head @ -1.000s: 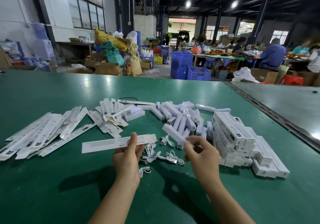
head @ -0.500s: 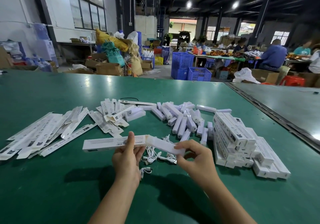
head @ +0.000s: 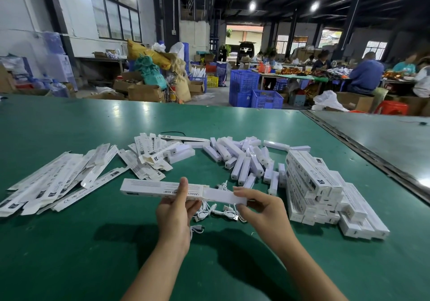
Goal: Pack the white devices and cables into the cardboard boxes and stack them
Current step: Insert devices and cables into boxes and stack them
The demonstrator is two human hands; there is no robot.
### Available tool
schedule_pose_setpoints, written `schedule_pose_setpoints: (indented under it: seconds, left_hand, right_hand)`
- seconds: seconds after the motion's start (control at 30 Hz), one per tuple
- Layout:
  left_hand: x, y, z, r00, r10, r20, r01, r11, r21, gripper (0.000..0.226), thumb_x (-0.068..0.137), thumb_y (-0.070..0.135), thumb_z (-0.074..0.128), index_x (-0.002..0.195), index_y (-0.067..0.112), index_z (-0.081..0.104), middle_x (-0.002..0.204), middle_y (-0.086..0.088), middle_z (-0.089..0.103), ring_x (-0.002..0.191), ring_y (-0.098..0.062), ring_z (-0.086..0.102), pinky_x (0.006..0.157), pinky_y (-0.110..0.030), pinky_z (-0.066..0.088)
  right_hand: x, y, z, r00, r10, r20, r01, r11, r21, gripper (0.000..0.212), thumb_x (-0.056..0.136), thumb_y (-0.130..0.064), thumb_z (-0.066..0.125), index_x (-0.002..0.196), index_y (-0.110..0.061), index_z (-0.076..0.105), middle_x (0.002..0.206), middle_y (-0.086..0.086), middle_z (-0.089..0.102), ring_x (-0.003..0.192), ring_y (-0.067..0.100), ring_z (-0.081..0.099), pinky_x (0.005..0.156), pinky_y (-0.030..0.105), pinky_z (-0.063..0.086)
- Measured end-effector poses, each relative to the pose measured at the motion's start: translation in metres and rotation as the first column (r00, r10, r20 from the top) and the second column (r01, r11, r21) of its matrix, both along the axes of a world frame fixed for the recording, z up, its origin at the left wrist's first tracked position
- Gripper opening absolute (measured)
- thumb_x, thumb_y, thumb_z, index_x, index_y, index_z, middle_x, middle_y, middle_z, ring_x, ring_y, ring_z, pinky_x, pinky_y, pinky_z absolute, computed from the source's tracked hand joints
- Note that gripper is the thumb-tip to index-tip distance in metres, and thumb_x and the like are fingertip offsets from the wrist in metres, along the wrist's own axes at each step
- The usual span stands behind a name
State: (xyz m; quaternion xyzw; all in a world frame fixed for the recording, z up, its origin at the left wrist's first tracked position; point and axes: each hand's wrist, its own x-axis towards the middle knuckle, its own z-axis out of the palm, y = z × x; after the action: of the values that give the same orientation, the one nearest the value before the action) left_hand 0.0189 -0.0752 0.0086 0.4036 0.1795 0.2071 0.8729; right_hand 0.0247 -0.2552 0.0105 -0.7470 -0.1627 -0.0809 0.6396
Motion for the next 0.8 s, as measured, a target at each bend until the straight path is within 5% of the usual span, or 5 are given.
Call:
schedule_pose_setpoints:
  seconds: [0.13, 0.23, 0.33, 0.5, 0.8]
  left_hand:
    - [0.0, -0.004, -0.002, 1.0, -0.013, 0.016, 0.012, 0.998, 0.063, 0.03, 0.076, 0.029, 0.075, 0.084, 0.004, 0.061, 0.066, -0.004, 0.073, 0.059, -0.013, 0.071, 0.054, -0.021, 0.057]
    - [0.0, -0.008, -0.003, 1.0, -0.013, 0.023, 0.011, 0.996, 0.089, 0.024, 0.082, 0.022, 0.074, 0.087, 0.001, 0.064, 0.073, -0.01, 0.071, 0.061, -0.017, 0.07, 0.057, -0.023, 0.059]
    - [-0.001, -0.012, -0.005, 1.0, 0.003, 0.026, -0.006, 0.993, 0.117, 0.02, 0.083, 0.018, 0.074, 0.089, 0.004, 0.063, 0.078, -0.01, 0.07, 0.064, -0.019, 0.068, 0.061, -0.025, 0.061]
    - [-0.003, -0.021, -0.007, 0.998, -0.044, 0.042, 0.036, 0.985, 0.166, 0.02, 0.081, 0.017, 0.075, 0.092, 0.004, 0.066, 0.077, -0.003, 0.076, 0.069, -0.019, 0.073, 0.058, -0.023, 0.058]
    - [-0.008, -0.03, -0.013, 0.982, -0.174, 0.067, 0.158, 0.966, 0.204, 0.043, 0.07, 0.032, 0.077, 0.1, 0.002, 0.068, 0.09, -0.012, 0.077, 0.075, -0.021, 0.074, 0.059, -0.024, 0.056]
  right_hand:
    - [0.003, 0.002, 0.0, 0.996, -0.092, -0.011, 0.093, 0.988, 0.12, 0.026, 0.077, 0.001, 0.079, 0.092, -0.02, 0.077, 0.105, 0.002, 0.07, 0.079, 0.012, 0.07, 0.071, 0.021, 0.056]
    - [0.005, 0.004, 0.0, 0.982, -0.171, -0.077, 0.182, 0.969, 0.17, 0.031, 0.074, -0.003, 0.082, 0.097, -0.022, 0.073, 0.082, -0.005, 0.072, 0.072, 0.008, 0.068, 0.067, 0.019, 0.055]
    - [0.004, 0.01, -0.001, 0.977, -0.171, -0.131, 0.191, 0.969, 0.158, 0.034, 0.076, -0.006, 0.082, 0.104, -0.021, 0.07, 0.08, -0.004, 0.074, 0.071, 0.011, 0.069, 0.067, 0.021, 0.057]
    - [-0.007, 0.02, 0.001, 0.981, 0.073, -0.179, -0.025, 0.966, 0.257, 0.029, 0.091, -0.028, 0.067, 0.119, -0.021, 0.063, 0.093, 0.004, 0.076, 0.049, 0.016, 0.058, 0.045, 0.022, 0.041]
    - [-0.012, 0.021, 0.003, 0.762, 0.587, -0.273, -0.431, 0.775, 0.463, 0.072, 0.078, -0.078, 0.035, 0.141, -0.044, 0.035, 0.136, -0.003, 0.06, 0.046, 0.022, 0.061, 0.052, 0.029, 0.05]
